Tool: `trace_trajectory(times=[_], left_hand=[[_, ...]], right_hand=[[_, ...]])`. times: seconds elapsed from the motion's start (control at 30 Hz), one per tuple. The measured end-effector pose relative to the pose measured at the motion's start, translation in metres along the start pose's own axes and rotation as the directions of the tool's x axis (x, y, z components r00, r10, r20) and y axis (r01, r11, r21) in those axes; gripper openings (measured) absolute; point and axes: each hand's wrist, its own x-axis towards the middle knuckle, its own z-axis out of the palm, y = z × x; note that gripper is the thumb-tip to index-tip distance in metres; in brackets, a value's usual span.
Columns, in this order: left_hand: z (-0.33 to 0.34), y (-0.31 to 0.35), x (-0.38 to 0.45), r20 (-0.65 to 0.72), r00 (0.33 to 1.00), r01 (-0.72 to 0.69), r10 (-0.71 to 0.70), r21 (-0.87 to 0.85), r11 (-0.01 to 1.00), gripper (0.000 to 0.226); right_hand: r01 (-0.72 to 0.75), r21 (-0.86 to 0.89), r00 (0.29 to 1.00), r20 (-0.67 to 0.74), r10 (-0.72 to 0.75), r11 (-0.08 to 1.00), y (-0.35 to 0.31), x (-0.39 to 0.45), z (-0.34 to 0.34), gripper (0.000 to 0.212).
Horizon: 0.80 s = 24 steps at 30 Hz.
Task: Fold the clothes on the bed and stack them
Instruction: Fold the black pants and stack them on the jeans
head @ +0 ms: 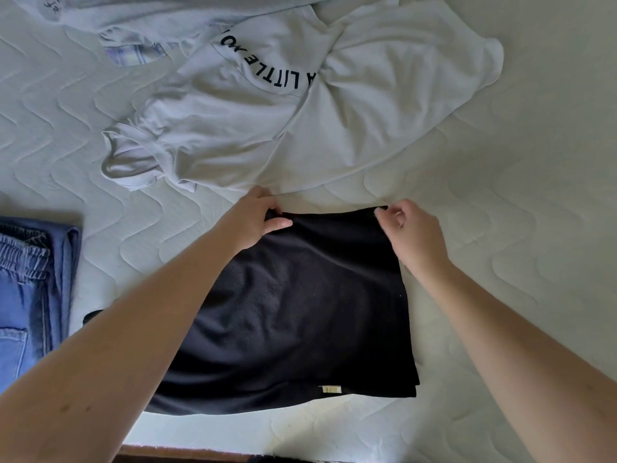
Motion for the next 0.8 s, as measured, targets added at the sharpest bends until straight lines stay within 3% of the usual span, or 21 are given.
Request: trace_trajectory(times=[0.13,0.23,0.37,0.53,0.63,0.73,0.8], left_hand=[[-0.01,-0.005,0.0,0.072,0.997,-0.017,0.016,0.006,1.0,0.025],[-0.014,-0.005,0.0,0.085,0.996,0.009,-0.014,0.049,0.999,0.025],[-0.01,-0.002,-0.001,-0.094,0.994,0.061,-0.06,0.009,0.998,0.019],[0.003,-0.001,-0.002,-0.248,0.964,0.1,-0.092,0.02,0.995,0.022],[0.011,-0.001,0.0,-0.225,0.971,0.09,-0.085,0.01,0.996,0.029],[0.01,0.0,0.0,-0.139,0.982,0.115,-0.128,-0.1,0.988,0.052],[0.004,-0.001,0.0,-0.054,0.982,0.168,-0.18,-0.175,0.97,0.062]], right_hand=[[-0.023,-0.119,0.984,0.175,0.044,0.993,-0.003,-0.01,0.005,0.039],[-0.025,0.003,0.995,0.097,0.025,1.0,-0.003,-0.007,0.006,0.025],[0.006,0.105,0.998,-0.07,0.002,0.994,-0.001,0.002,0.005,0.01],[0.021,0.054,0.994,-0.106,-0.016,0.998,0.007,0.012,0.013,0.01],[0.051,-0.037,0.992,-0.113,-0.055,0.998,0.011,0.016,0.015,0.015],[0.12,-0.118,0.969,-0.201,-0.142,0.986,0.006,0.019,0.011,0.029],[0.263,-0.189,0.963,-0.017,-0.27,0.946,-0.002,0.019,0.01,0.049]])
